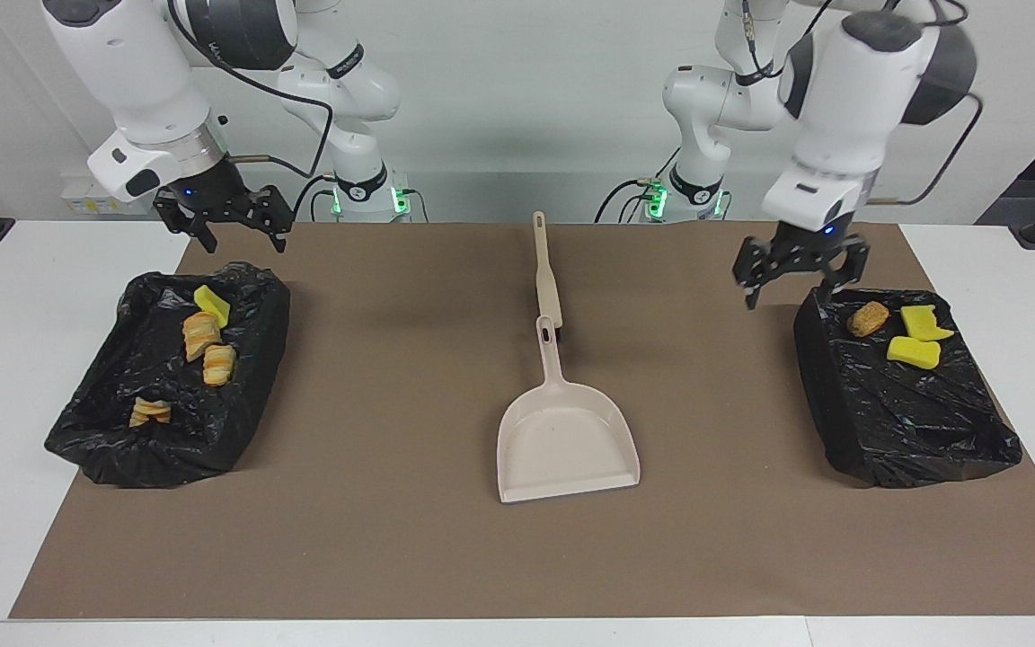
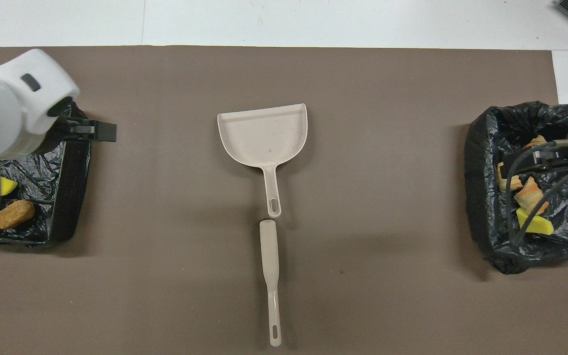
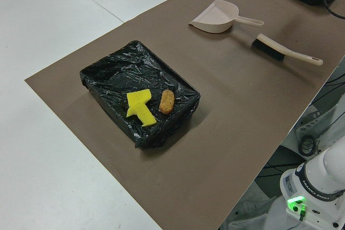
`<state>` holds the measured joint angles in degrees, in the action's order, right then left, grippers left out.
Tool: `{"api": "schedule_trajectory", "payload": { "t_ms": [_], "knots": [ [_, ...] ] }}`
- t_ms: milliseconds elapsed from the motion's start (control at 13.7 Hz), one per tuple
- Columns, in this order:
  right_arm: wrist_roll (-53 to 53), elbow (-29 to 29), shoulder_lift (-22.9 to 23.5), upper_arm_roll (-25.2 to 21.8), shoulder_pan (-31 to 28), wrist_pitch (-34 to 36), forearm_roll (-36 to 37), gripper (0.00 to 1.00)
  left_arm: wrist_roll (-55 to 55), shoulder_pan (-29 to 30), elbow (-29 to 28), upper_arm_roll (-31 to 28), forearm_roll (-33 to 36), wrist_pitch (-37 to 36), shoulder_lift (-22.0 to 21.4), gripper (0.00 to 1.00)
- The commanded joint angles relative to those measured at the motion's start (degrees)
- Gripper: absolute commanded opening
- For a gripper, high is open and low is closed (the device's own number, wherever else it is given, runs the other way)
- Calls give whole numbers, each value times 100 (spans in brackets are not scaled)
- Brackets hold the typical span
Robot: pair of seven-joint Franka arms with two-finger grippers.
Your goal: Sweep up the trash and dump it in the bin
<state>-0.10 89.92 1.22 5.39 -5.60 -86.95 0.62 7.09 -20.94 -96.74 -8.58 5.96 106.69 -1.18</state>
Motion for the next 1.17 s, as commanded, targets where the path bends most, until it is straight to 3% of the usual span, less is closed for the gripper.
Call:
{"api": "schedule_trajectory", "payload": {
  "t_ms": [0, 219, 437, 583, 1093],
  "knots": [
    [63, 105, -78, 15, -29, -129, -97, 100, -941, 353, 487, -12, -181, -927, -197, 100],
    [63, 105, -78, 15, -29, -120, -97, 100, -1587, 985, 1051, 14, -603, -1806, -198, 100],
    [63, 105, -78, 15, -37, -120, -97, 100, -1911, 1337, 1535, -21, -692, -2178, -67, 100],
    [63, 105, -78, 15, -29, -129, -97, 100, -2141, 1601, 1561, -12, -807, -2152, -5, 100],
    [63, 105, -78, 15, -29, -129, -97, 100, -2080, 1576, 1386, 6, -771, -2126, -224, 100]
  ]
}}
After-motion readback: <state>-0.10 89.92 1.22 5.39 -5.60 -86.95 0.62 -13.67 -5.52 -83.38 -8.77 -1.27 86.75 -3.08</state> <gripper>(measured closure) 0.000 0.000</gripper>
